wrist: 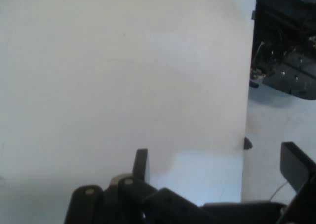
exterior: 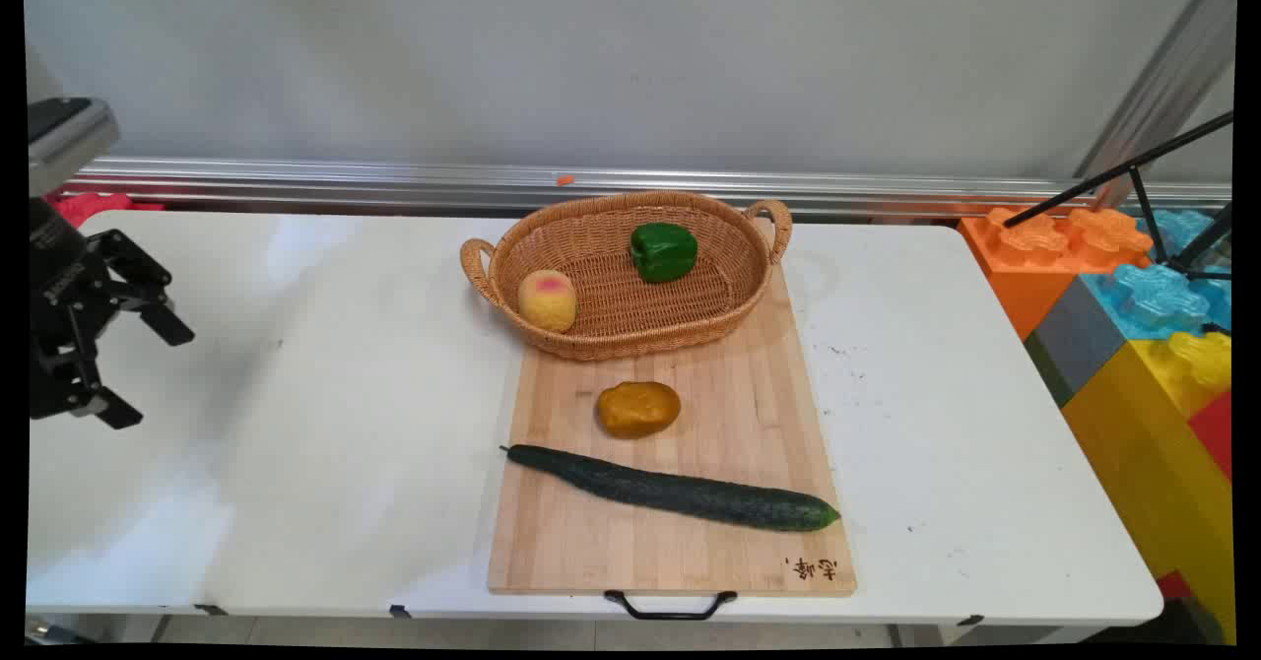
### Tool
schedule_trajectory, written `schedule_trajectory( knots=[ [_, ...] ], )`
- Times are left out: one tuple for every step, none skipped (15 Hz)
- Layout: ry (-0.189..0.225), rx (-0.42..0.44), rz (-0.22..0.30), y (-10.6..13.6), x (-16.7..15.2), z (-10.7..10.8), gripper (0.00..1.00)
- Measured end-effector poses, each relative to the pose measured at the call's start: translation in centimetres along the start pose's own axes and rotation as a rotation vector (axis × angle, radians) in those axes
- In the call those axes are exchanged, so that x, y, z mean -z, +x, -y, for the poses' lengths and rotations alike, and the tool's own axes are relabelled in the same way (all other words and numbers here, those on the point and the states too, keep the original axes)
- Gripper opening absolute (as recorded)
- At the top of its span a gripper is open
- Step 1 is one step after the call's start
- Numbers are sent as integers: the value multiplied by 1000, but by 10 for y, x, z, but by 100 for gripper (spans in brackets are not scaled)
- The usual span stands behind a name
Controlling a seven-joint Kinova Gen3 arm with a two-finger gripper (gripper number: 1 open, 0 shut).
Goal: Pick up the potato from the cutting board
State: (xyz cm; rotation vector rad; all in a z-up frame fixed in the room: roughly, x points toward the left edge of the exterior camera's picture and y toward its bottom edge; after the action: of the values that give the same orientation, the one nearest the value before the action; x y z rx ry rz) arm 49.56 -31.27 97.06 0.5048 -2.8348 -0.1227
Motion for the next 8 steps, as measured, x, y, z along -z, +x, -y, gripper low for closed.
schedule_trajectory(
  knots=[
    [-6,-1,-10,-1,0,-1,100],
    [-10,-3,-17,-1,-1,-1,100],
    [-15,-4,-31,2,-2,-3,100],
    [-18,-6,-41,5,-3,-4,100],
    [-22,-7,-59,11,-6,-5,100],
    [-24,-8,-70,17,-8,-7,100],
    [-27,-9,-91,27,-11,-9,100],
    [-29,-14,-116,41,-15,-12,100]
  ],
)
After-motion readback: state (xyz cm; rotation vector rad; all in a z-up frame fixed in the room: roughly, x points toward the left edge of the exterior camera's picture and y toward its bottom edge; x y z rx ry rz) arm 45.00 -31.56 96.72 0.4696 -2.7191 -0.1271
